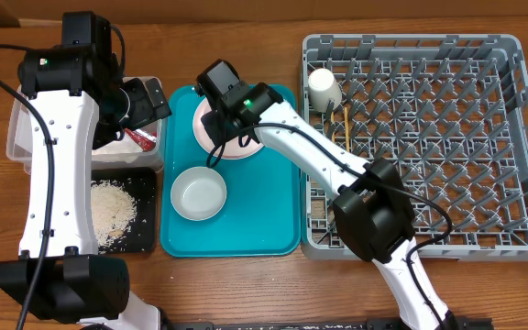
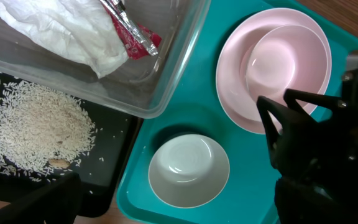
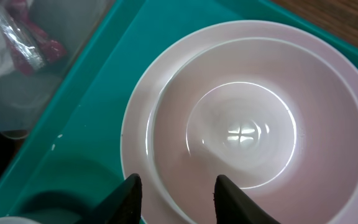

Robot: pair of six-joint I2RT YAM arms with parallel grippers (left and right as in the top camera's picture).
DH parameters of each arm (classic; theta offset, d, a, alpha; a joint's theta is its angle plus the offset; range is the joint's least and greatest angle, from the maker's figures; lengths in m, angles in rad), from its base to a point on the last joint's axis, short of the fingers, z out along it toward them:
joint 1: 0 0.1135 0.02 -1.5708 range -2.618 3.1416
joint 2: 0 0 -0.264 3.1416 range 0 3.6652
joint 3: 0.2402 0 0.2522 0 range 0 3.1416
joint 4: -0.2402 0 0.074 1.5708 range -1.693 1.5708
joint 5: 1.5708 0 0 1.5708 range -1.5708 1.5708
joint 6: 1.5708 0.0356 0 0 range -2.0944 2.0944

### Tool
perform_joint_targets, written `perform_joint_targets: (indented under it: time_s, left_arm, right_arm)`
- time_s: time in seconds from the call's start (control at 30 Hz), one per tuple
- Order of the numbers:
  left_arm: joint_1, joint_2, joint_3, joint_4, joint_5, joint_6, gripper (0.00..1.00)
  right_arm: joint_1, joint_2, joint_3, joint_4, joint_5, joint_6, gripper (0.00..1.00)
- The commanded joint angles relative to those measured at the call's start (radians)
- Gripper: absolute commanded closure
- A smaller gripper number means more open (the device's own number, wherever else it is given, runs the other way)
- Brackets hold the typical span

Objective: Sort waste into correct bins and load items into the dishwasher
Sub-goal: 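Reach the right gripper back to the pink bowl on the plate, then grasp the pink bowl rim with the right gripper and lift, then carry the pink bowl into the rack and release it upside down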

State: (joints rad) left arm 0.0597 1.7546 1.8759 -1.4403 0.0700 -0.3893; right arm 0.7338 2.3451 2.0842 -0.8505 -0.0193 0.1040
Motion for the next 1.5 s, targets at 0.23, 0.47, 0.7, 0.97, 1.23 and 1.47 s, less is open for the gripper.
perform_joint_targets:
  time_s: [0.23,0.47,0.7,0.97,1.23,1.47]
  left_arm:
    - [0.0,-0.006,-0.001,0.001,-0.003,0.008,0.0]
    - [0.0,-0.006,-0.002,0.001,-0.003,0.008,0.0]
    - [0.0,-0.006,-0.002,0.001,-0.003,0.008,0.0]
    - [0.0,-0.006,-0.002,0.001,-0.003,0.008,0.0]
    - [0.0,-0.006,-0.002,0.001,-0.003,0.008,0.0]
    - [0.0,-0.006,-0.002,0.001,-0.003,0.008,0.0]
  right_arm:
    - [0.0,0.029,-0.158,0.154,-0.068,-0.003,0.62]
    - [-0.001,0.016,-0.134,0.157,-0.069,-0.002,0.94]
    - [-0.001,-0.122,-0.004,0.002,-0.094,0.001,0.96]
    - [-0.063,-0.405,0.018,-0.192,-0.391,0.001,0.96]
    - [-0.293,-0.565,0.017,-0.364,-0.641,0.002,0.96]
    - [-0.572,-0.564,-0.099,-0.311,-0.999,0.002,0.96]
